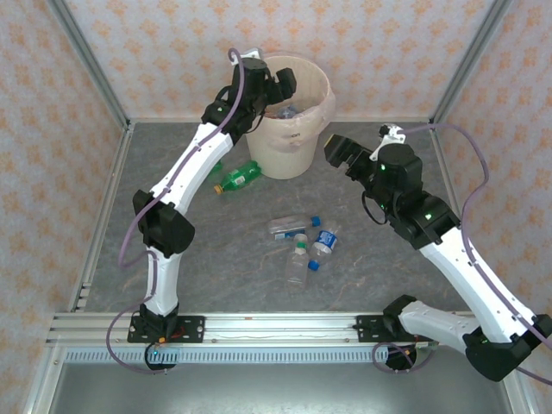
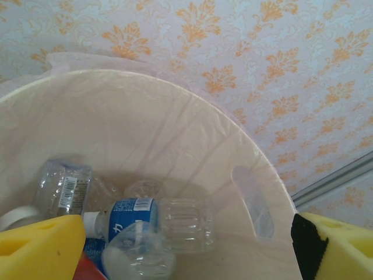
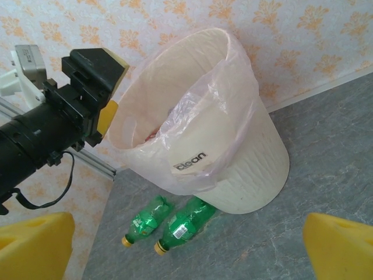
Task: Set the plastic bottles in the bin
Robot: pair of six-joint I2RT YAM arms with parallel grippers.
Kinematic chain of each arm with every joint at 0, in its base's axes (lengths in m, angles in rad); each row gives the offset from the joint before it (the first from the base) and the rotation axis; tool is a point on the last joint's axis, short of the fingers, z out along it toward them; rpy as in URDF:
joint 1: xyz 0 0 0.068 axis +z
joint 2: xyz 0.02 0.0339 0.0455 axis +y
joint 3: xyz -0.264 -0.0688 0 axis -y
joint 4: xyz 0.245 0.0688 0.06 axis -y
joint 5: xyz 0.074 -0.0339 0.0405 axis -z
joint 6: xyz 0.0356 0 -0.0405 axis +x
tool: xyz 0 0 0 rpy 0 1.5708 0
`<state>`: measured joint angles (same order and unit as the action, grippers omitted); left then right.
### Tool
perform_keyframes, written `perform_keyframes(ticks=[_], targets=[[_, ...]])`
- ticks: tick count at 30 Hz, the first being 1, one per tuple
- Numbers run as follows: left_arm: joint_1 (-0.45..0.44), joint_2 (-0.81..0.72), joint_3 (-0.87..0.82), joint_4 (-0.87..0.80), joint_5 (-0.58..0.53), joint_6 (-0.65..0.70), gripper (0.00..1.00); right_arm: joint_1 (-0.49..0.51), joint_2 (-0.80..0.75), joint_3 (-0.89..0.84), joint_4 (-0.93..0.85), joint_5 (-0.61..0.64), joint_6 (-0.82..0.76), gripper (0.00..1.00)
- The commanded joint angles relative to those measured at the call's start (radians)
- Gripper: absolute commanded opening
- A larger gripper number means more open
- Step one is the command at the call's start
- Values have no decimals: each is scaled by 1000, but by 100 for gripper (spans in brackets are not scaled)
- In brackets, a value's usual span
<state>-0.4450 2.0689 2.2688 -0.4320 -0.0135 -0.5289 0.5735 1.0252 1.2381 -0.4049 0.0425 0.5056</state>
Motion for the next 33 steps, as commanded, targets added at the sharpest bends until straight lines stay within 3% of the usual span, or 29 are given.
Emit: perform_keyframes(ticks=[1,5,18,31,33], targets=[[0,-106,-25,1,24,-4,94,6,12,25,11,21,6,100],[-1,-220,-158,55,36,-11,99,6,39,16,8,10,9,100],[-1,-593,-666,171,52,-13,99,6,85,-131,-70,49,110,100],[-1,-888,-1083,195,69,-19,99,8,75,-455,-26,-142,278,100],[0,-915,-1113,200,76,-8,99,8,74,-503,-2,-165,318,95]])
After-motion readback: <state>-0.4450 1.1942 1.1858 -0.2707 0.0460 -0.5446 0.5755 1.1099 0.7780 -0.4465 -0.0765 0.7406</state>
